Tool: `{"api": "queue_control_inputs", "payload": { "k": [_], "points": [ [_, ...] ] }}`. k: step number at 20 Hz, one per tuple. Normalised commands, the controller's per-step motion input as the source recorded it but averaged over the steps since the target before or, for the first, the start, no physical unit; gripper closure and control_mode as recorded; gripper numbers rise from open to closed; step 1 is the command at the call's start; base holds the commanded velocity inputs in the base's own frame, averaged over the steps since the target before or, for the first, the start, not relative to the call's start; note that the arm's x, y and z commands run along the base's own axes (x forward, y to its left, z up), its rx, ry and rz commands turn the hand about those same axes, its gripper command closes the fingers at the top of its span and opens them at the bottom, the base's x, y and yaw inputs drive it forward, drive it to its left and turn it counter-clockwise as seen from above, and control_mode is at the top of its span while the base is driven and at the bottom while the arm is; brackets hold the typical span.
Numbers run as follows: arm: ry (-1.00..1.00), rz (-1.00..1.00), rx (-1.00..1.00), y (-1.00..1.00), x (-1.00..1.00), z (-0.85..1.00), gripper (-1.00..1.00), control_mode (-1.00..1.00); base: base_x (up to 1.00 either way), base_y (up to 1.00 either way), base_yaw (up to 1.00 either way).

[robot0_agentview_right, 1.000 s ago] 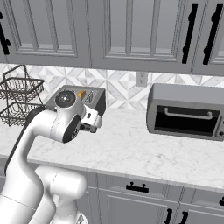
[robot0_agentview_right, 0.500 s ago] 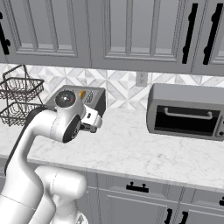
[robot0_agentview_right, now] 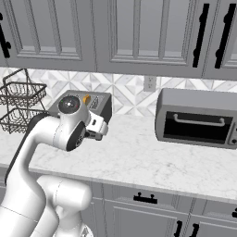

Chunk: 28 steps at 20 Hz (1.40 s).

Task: Start the toaster. Once the lever pops up, take the bread to the plate on the dining counter.

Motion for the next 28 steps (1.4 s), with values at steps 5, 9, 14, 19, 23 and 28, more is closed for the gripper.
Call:
{"api": "queue_control_inputs", "payload": {
  "k": [5, 9, 14, 19, 23, 28],
  "points": [
    [0.0, 0.0, 0.0, 0.0, 0.0, 0.0, -1.0, -1.0, 0.0, 0.0, 0.0],
    [0.0, 0.0, 0.0, 0.0, 0.0, 0.0, -1.0, -1.0, 0.0, 0.0, 0.0],
    [0.0, 0.0, 0.0, 0.0, 0.0, 0.0, -1.0, -1.0, 0.0, 0.0, 0.0],
    [0.0, 0.0, 0.0, 0.0, 0.0, 0.0, -1.0, -1.0, 0.0, 0.0, 0.0],
    [-0.01, 0.0, 0.0, 0.08, -0.02, 0.0, -1.0, -1.0, 0.0, 0.0, 0.0],
    [-0.12, 0.0, -0.17, 0.79, -0.04, 0.35, -1.0, -1.0, 0.0, 0.0, 0.0]
  ]
}}
